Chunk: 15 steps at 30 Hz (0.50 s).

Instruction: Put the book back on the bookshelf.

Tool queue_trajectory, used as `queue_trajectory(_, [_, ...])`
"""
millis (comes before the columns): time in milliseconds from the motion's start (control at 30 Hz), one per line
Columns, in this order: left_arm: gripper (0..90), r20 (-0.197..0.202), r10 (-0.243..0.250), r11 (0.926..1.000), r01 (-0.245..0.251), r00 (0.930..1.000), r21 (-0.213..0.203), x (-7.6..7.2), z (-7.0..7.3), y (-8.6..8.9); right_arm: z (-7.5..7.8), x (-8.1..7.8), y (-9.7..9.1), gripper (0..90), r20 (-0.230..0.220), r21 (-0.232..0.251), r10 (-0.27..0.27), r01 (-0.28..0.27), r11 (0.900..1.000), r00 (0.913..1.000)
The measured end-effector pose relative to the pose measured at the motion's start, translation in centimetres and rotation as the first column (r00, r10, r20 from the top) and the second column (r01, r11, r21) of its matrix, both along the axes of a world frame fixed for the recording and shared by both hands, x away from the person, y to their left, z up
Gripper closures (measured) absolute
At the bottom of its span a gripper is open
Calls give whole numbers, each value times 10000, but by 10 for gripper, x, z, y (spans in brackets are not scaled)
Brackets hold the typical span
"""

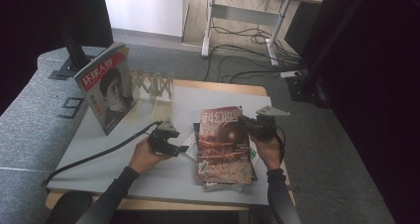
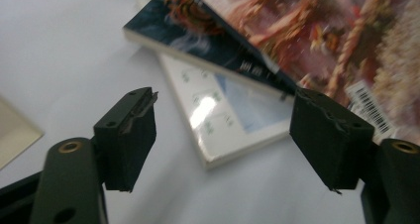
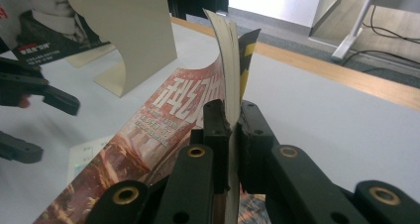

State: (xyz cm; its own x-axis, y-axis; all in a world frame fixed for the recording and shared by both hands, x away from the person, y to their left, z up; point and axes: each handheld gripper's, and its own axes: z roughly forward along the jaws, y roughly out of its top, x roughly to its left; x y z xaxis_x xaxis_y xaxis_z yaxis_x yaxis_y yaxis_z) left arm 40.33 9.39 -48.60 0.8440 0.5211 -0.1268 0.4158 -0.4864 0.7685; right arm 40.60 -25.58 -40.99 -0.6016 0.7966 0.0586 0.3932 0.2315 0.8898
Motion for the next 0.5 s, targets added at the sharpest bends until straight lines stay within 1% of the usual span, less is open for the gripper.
queue_trajectory(67, [288,-181,-180,9995,175,9997,-274,4,0,-4,4,0,1,829,72,26,36,-36,10000,10000])
queue_trajectory(133, [295,-295,-303,9992,295,9991,-266,7,-1,-8,7,-1,3,829,161,21,104,-105,9999,9998])
queue_trajectory(200, [298,-291,-446,9987,438,9986,-276,8,-2,-12,10,-2,4,829,217,30,190,-191,9998,9996])
queue_trajectory(267, [299,-386,-578,9968,555,9976,-573,10,-1,-16,13,-2,6,829,293,5,268,-268,9996,9992])
queue_trajectory(333, [299,-355,-655,9967,637,9972,-494,11,0,-21,14,-3,7,829,331,-16,335,-334,9994,9989])
queue_trajectory(367, [299,-351,-752,9959,733,9965,-521,11,0,-23,15,-3,8,829,350,-63,363,-361,9993,9987])
queue_trajectory(433, [299,-484,-813,9943,776,9955,-731,13,0,-26,16,-3,9,828,376,-41,401,-399,9992,9985])
queue_trajectory(467, [299,-539,-881,9938,841,9946,-727,14,-1,-28,16,-3,10,828,394,-38,424,-423,9991,9983])
queue_trajectory(500, [300,-560,-939,9940,904,9940,-614,15,-2,-30,16,-3,11,828,388,-33,434,-433,9991,9983])
